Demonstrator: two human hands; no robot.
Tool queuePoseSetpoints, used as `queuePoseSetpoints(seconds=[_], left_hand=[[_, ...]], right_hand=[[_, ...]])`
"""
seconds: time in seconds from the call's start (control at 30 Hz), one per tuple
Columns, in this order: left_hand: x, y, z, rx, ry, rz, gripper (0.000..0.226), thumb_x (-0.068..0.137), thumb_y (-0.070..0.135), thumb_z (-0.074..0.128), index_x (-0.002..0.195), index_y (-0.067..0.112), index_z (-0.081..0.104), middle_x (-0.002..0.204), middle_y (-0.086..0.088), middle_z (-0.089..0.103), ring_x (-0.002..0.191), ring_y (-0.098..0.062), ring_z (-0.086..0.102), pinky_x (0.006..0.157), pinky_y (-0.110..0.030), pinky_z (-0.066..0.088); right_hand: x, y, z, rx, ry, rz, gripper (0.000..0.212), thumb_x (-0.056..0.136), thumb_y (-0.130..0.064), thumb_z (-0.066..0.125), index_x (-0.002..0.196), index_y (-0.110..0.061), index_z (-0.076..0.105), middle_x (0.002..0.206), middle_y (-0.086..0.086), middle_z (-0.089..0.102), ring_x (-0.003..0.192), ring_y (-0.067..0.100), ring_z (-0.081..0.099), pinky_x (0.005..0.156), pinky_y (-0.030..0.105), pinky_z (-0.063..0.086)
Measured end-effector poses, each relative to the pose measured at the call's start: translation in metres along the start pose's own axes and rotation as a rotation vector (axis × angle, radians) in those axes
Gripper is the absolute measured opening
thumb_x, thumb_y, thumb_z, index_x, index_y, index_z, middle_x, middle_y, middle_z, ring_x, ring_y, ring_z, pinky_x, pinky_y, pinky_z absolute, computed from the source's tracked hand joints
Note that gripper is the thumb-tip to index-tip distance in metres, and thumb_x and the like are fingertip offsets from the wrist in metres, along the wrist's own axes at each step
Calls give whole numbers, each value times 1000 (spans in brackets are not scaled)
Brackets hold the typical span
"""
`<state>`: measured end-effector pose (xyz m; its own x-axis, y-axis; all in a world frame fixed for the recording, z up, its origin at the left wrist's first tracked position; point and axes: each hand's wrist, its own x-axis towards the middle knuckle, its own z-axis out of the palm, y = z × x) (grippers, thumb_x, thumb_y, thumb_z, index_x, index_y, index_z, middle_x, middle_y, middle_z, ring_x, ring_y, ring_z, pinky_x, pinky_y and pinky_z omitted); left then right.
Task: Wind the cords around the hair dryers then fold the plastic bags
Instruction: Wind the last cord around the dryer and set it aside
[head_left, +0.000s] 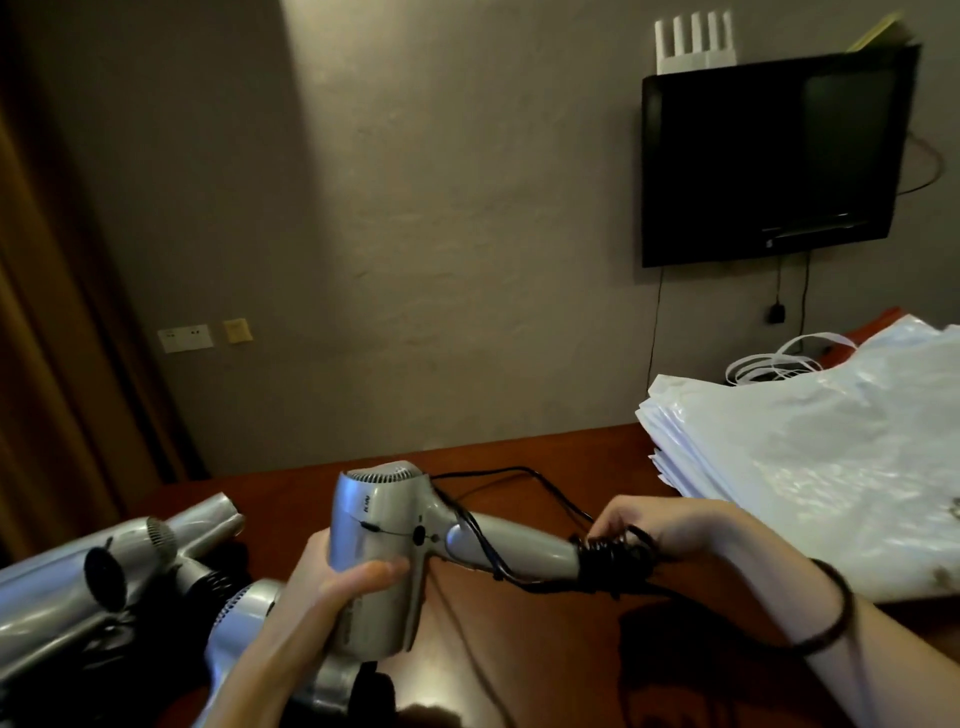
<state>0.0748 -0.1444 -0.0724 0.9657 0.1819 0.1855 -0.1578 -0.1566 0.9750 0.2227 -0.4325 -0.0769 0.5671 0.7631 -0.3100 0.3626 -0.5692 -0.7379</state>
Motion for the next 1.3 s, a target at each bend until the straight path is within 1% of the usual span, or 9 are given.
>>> queuePoseSetpoints(seconds=[0.13, 0.23, 0.37, 0.5, 0.6, 0.77, 0.93, 1.13, 1.3], left_hand=[[0, -3, 6, 136, -11, 29, 77, 32, 42, 81, 98, 4, 69, 84, -17, 73, 75, -27, 71, 63, -30, 56], [1, -3, 9, 202, 34, 70, 76, 33, 44, 80, 96, 5, 68, 81, -9, 74, 68, -15, 69, 60, -23, 54], [0, -7, 17, 234, 234, 174, 62, 34, 49, 78, 88, 19, 67, 81, 0, 73, 71, -17, 67, 65, -36, 53], [-1, -6, 20, 184, 387, 214, 59, 37, 57, 73, 82, 20, 63, 77, 7, 70, 60, -5, 60, 58, -26, 47], [0, -8, 17, 140, 457, 201, 59, 39, 58, 75, 83, 19, 64, 75, 5, 70, 68, -13, 63, 66, -43, 51], [0, -7, 15, 20, 490, 160, 61, 37, 56, 77, 87, 21, 67, 78, 3, 73, 81, -24, 68, 76, -51, 55], [-2, -4, 16, -42, 418, 136, 67, 37, 54, 78, 92, 18, 68, 82, 1, 74, 81, -22, 71, 76, -50, 58], [0, -7, 21, -136, 375, 98, 72, 35, 53, 78, 95, 15, 68, 81, -1, 75, 80, -24, 71, 68, -41, 59], [3, -8, 19, -253, 332, 30, 79, 32, 47, 82, 99, 8, 66, 87, -15, 73, 82, -34, 70, 59, -38, 56]], right_hand=[[6, -34, -14, -270, -34, 37, 23, 87, -35, 65, 96, -16, 74, 86, 7, 59, 80, 23, 48, 74, 37, 36], [15, -58, -13, -366, 97, 51, 24, 91, -29, 63, 101, -10, 74, 83, -1, 60, 75, 13, 50, 73, 31, 38], [24, -79, 8, -311, 404, 30, 25, 93, -12, 51, 93, -2, 74, 75, 7, 62, 60, 13, 52, 58, 24, 39], [28, -76, 39, 50, 609, -73, 24, 97, -7, 35, 98, -18, 57, 72, 2, 66, 60, 13, 59, 61, 20, 43], [35, -69, 61, 447, 679, -168, 15, 102, -7, 30, 112, -13, 40, 84, 4, 69, 58, 8, 62, 59, 19, 41], [30, -63, 84, 993, 581, -248, 21, 95, -21, 50, 110, -10, 61, 90, 5, 75, 75, 12, 64, 63, 24, 48], [17, -49, 83, 1283, 355, -266, 36, 81, -28, 54, 108, -14, 73, 96, 11, 72, 67, 14, 65, 55, 25, 53], [17, -32, 79, 1174, 207, -100, 43, 82, -46, 57, 70, -6, 65, 44, -2, 35, 33, 6, 31, 37, 17, 28], [13, -36, 75, 930, 341, 27, 52, 75, -61, 59, 55, -13, 50, 53, 1, 27, 44, 11, 25, 47, 21, 24]])
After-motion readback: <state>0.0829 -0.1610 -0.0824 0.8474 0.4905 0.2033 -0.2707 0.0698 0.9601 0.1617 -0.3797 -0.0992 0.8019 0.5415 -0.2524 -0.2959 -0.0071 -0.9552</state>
